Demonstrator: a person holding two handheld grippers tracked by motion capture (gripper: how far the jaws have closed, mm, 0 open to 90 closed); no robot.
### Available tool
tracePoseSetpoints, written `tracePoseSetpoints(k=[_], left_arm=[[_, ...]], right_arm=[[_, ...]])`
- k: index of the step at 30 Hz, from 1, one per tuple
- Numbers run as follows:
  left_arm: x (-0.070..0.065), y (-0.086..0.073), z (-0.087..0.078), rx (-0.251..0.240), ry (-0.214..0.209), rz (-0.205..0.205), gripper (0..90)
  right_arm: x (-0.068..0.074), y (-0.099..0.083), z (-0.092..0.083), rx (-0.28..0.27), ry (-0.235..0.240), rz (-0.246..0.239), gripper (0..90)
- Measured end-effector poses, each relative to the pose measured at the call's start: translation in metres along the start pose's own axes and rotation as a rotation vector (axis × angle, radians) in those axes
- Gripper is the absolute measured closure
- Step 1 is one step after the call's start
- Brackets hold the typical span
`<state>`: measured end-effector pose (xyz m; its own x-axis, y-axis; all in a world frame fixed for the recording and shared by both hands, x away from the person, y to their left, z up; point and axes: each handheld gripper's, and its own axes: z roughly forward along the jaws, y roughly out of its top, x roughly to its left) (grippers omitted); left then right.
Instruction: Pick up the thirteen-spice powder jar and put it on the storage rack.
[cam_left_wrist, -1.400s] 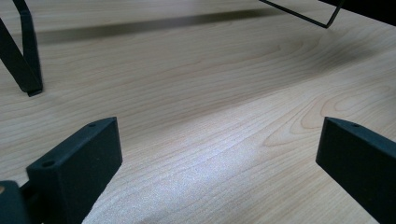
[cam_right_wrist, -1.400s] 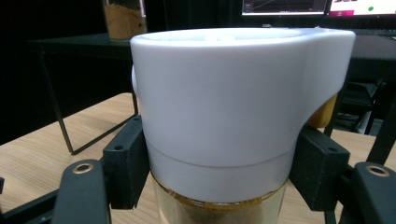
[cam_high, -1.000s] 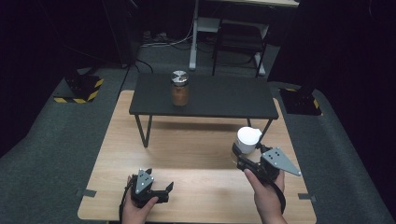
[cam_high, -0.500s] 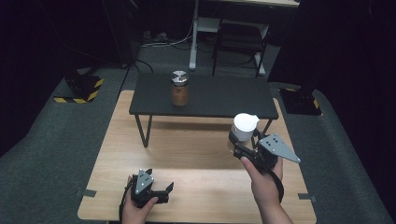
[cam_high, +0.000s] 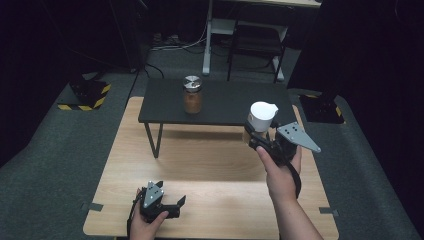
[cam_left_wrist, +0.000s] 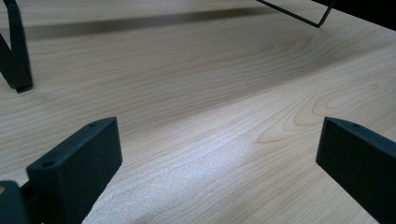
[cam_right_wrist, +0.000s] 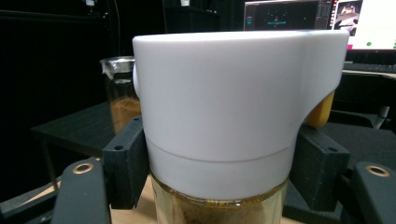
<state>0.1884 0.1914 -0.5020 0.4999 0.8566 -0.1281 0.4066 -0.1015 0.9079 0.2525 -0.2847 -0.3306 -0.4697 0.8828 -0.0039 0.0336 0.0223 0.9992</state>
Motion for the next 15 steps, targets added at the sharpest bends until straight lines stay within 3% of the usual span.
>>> tracePoseSetpoints(k=[15], left_arm=[[0.002, 0.0, 0.0, -0.003, -0.009, -0.004, 0.5]], right_arm=[[-0.005, 0.016, 0.03, 0.007, -0.051, -0.007, 30.7]])
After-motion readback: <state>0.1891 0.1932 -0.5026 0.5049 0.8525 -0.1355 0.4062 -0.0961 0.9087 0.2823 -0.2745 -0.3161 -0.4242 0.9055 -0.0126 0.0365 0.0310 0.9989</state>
